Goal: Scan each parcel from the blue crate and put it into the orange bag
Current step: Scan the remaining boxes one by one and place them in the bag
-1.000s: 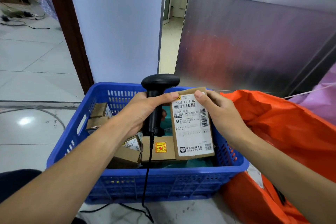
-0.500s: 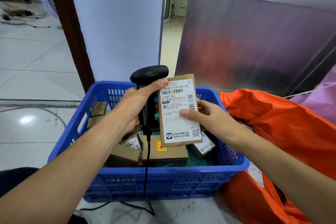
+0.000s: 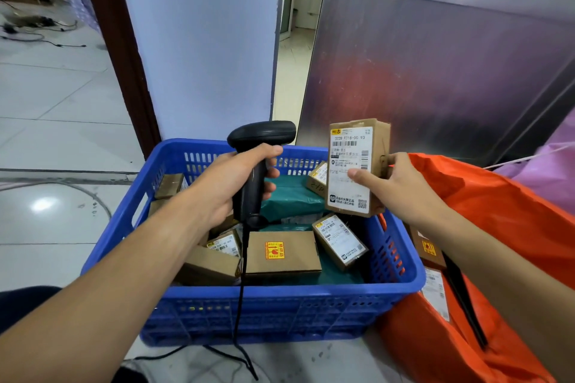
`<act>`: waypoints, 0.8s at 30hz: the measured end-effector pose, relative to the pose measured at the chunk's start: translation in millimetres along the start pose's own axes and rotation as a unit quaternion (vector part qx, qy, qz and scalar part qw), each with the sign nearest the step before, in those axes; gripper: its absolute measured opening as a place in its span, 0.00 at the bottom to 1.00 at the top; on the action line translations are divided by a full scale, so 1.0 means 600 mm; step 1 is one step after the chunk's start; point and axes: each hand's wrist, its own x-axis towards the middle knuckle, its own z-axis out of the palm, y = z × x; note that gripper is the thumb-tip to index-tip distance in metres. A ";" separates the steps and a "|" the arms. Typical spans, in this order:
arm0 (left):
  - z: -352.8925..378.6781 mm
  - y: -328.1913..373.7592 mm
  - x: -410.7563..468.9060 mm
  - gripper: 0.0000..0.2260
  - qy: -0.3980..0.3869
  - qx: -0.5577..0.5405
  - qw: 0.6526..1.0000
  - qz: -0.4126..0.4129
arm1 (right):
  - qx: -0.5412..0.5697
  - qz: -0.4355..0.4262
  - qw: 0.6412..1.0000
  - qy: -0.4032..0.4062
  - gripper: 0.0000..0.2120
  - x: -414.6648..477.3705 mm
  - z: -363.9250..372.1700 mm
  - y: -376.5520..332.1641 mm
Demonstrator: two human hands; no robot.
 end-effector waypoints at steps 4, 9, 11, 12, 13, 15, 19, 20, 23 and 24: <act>0.004 -0.003 -0.005 0.08 -0.021 0.031 0.999 0.012 | -0.012 0.003 1.000 0.020 0.29 0.008 -0.010 0.005; 0.009 -0.006 -0.004 0.09 -0.016 0.048 0.999 0.017 | -0.013 -0.001 1.000 0.020 0.31 0.013 -0.007 0.013; 0.009 -0.007 -0.003 0.10 -0.011 0.048 0.999 0.019 | -0.019 -0.004 1.000 0.020 0.32 0.015 -0.006 0.015; 0.009 -0.008 -0.003 0.10 -0.006 0.046 0.999 0.020 | -0.021 -0.005 1.000 0.018 0.31 0.015 -0.005 0.015; 0.008 -0.008 -0.002 0.10 0.000 0.044 0.999 0.022 | -0.021 -0.005 1.000 0.016 0.31 0.016 -0.005 0.017; 0.009 -0.008 -0.002 0.09 0.011 0.045 0.999 0.026 | -0.022 -0.005 1.000 0.011 0.31 0.018 -0.004 0.018; 0.009 -0.008 -0.002 0.08 0.026 0.040 0.998 0.028 | -0.031 -0.009 0.999 0.007 0.31 0.018 -0.002 0.018; 0.009 -0.008 -0.002 0.08 0.027 0.041 0.998 0.028 | -0.034 -0.010 0.999 0.007 0.32 0.018 -0.002 0.018; 0.009 -0.009 -0.002 0.08 0.025 0.045 0.998 0.030 | -0.038 -0.011 0.999 0.002 0.36 0.016 -0.001 0.018; 0.009 -0.008 -0.002 0.08 0.023 0.048 0.998 0.031 | -0.040 -0.011 0.999 0.002 0.37 0.016 -0.001 0.017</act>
